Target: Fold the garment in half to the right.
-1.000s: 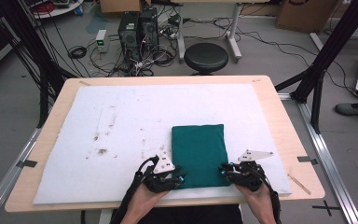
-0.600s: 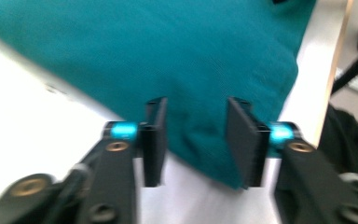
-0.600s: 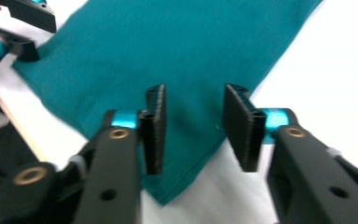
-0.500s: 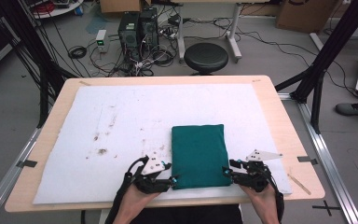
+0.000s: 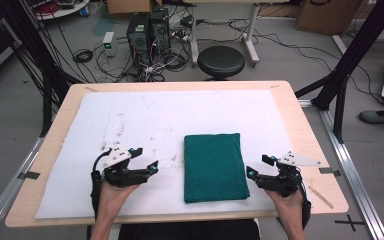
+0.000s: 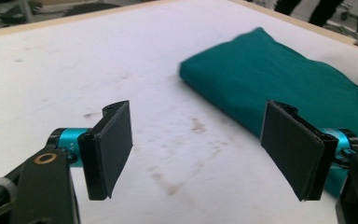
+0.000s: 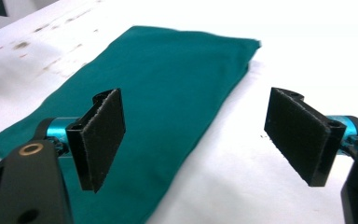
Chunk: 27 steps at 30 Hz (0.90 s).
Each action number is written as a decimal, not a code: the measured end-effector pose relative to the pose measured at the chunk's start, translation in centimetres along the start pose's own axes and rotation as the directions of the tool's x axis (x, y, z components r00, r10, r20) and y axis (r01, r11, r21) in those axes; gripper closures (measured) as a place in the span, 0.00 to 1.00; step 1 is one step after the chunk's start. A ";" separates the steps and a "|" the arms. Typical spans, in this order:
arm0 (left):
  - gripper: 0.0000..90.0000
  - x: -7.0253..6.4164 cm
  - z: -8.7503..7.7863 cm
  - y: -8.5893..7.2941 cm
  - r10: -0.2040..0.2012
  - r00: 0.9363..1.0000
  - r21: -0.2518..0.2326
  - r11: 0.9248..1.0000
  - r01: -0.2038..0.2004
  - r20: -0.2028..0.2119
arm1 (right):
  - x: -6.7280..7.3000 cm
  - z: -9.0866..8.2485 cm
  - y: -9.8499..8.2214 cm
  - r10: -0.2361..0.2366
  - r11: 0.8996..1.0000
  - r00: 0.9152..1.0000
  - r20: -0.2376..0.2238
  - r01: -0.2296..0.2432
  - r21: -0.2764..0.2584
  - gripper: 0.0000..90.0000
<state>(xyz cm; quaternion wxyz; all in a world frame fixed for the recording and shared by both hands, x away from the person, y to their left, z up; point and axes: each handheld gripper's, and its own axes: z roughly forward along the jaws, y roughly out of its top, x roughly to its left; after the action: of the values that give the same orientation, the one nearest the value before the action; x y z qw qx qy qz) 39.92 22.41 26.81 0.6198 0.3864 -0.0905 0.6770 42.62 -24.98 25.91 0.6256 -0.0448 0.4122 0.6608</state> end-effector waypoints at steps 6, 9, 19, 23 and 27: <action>0.27 3.1 -2.8 -0.4 -0.012 0.996 -0.037 0.999 0.009 -0.086 | -1.1 -0.4 0.4 0.001 0.999 0.999 0.045 0.000 -0.037 0.23; 0.27 4.0 -3.9 -0.6 -0.020 0.993 -0.051 0.999 0.015 -0.115 | -1.4 -0.6 0.5 -0.013 0.998 0.997 0.071 0.017 -0.058 0.23; 0.27 6.5 -7.1 -2.0 -0.080 0.975 -0.073 0.995 0.066 -0.209 | -2.5 -0.8 0.1 0.015 0.997 0.993 0.114 -0.006 -0.083 0.23; 0.27 6.8 -7.7 -2.2 -0.088 0.970 -0.078 0.994 0.072 -0.227 | -2.7 -1.0 0.0 0.017 0.997 0.993 0.121 -0.008 -0.079 0.23; 0.27 7.3 -8.1 -2.6 -0.090 0.963 -0.071 0.995 0.074 -0.255 | -2.9 -1.1 0.0 0.027 0.997 0.991 0.127 -0.017 -0.077 0.23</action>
<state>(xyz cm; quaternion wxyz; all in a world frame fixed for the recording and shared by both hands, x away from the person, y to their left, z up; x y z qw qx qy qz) 39.40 33.51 24.98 0.6653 0.2793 -0.0136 0.6922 42.80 -27.93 26.86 0.6413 -0.0212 0.3463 0.6844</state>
